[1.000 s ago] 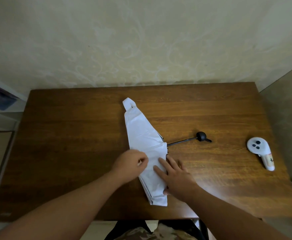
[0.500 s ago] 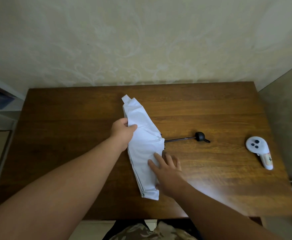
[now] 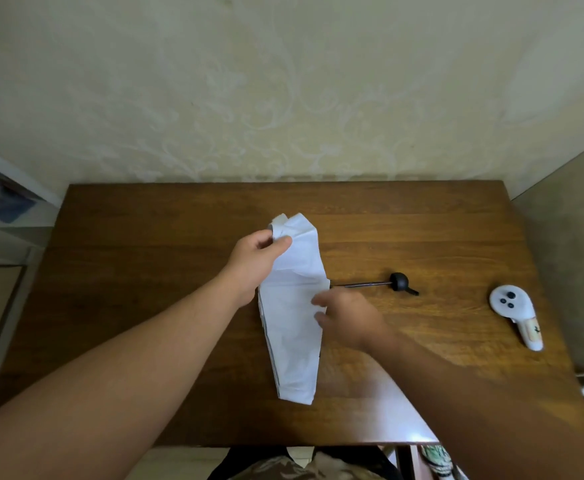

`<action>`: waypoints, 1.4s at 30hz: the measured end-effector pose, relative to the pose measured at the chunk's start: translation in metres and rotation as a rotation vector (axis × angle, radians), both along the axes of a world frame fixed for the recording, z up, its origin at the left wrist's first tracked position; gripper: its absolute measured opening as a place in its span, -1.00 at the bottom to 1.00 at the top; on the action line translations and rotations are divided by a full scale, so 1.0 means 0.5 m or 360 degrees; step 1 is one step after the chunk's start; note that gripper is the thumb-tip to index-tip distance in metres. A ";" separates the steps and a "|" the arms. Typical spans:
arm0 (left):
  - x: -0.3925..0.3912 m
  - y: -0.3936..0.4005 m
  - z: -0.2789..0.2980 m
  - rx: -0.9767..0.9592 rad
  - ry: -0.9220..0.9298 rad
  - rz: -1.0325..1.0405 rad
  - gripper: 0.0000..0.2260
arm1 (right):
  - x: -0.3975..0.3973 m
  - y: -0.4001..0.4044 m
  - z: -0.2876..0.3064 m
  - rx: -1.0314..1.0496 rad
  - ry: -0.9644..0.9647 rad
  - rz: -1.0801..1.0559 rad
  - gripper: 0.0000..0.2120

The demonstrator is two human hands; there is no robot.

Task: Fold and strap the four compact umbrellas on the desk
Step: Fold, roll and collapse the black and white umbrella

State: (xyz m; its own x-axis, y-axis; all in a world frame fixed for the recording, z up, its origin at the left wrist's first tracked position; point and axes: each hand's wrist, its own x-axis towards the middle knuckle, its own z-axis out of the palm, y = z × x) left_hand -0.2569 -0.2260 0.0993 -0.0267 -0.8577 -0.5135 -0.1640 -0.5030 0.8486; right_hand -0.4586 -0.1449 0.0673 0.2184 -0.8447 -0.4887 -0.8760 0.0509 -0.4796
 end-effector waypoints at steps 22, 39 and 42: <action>0.048 0.105 0.023 -0.0019 -0.0053 0.0027 -0.78 | 0.055 -0.090 0.100 0.0146 -0.1072 -0.1004 -0.76; 0.074 0.100 0.047 -0.0292 -0.0542 -0.0326 -0.80 | 0.035 -0.041 0.090 0.0181 -0.1219 -0.0826 -0.85; 0.075 0.108 0.044 -0.0292 -0.0499 -0.0299 -0.81 | 0.043 -0.052 0.096 0.0249 -0.1215 -0.0953 -0.85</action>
State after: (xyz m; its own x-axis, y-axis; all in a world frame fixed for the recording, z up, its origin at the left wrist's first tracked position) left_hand -0.2191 -0.1718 0.1215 -0.0580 -0.9309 -0.3606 -0.5034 -0.2847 0.8158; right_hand -0.4372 -0.1709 0.1151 0.0789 -0.8565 -0.5102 -0.1423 0.4968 -0.8561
